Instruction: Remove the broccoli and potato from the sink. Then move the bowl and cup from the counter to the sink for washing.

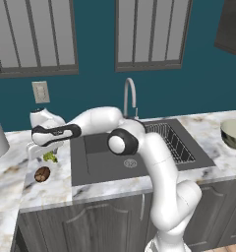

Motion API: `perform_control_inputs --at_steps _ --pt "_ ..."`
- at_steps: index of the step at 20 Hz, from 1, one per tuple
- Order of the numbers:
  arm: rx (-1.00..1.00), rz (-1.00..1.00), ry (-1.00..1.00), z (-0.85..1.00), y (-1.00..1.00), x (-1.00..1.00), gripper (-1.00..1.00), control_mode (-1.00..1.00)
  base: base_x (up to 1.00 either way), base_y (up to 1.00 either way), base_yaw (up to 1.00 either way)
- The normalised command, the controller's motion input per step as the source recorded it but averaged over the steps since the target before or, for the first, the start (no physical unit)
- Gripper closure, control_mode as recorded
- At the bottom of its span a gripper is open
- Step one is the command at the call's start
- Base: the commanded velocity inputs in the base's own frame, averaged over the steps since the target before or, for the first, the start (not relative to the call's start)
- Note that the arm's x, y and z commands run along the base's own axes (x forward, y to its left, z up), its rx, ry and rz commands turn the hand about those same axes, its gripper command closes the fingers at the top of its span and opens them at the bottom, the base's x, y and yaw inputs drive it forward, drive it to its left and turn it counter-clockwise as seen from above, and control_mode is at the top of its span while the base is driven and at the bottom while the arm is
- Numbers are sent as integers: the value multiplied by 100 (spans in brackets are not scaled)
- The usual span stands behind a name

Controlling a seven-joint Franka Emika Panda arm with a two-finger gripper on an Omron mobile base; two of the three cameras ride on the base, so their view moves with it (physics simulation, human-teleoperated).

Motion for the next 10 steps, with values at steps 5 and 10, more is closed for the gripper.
perform_control_inputs --at_steps 5,10 --pt "1 0 0 34 -6 -6 -100 -100 0 0 0" --pt "0 0 -1 34 -7 -5 -100 -100 0 0 0"
